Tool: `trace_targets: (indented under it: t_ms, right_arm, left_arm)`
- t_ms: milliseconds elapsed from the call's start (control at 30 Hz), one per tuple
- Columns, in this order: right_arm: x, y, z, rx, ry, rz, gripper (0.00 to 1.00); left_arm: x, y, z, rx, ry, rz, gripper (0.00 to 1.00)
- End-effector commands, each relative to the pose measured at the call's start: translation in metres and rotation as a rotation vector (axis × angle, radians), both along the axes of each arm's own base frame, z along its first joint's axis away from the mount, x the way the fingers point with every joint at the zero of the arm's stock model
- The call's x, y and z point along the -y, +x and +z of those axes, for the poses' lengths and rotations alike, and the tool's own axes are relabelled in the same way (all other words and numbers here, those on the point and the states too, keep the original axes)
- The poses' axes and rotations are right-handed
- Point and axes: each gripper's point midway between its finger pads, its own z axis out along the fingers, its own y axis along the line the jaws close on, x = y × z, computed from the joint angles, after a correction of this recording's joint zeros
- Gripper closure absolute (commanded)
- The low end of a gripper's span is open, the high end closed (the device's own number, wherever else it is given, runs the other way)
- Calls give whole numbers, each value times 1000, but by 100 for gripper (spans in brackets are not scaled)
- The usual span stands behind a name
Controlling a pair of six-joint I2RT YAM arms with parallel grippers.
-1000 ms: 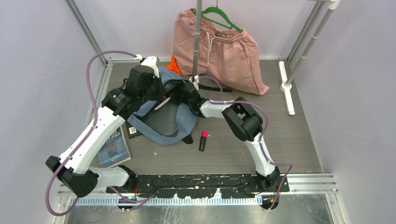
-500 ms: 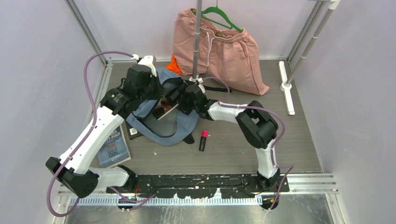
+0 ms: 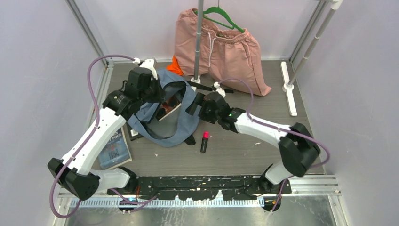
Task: Pack the student bag
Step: Place the book in the student bag, then pick up the book at the corner of the board.
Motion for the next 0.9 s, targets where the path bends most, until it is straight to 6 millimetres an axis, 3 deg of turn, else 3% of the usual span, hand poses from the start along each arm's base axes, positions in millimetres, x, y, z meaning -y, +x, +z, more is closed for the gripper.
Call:
trace_targets:
  t_ms: [0,167,300,333,400,467,533,700,867]
  right_arm:
    - [54,-6,18,126,-180,-61,0]
    - [91,-17,22,165,-251,-136,0]
    - [105,-16,28,190,-277,-182,0]
    - [107,-16,28,192,-284,-189,0]
    - [107,-15,29,191,-293,-190,0]
    - [105,-15,31,193,-289,-183,0]
    - [103,-14,33,198,-289,-176,0]
    - [106,-13,41,223,-304,-167,0]
    - [101,-14,47,247,-301,-125,0]
  left_arm:
    - [12,-3,12,43,-65,-66,100]
    - [28,-13,-21,-49,-69,-171,100]
    - [51,-31,-51,-166,-107,-318,99]
    - [52,-33,-56,-187,-106,-330,89]
    - [47,-34,-61,-214,-77,-306,60]
    - [32,-31,-65,-226,-20,-238,40]
    - [10,-28,-71,-247,44,-140,30]
    - [-65,-24,-88,-371,-19,161,28]
    - [-150,-42,-118,-457,-250,545,28]
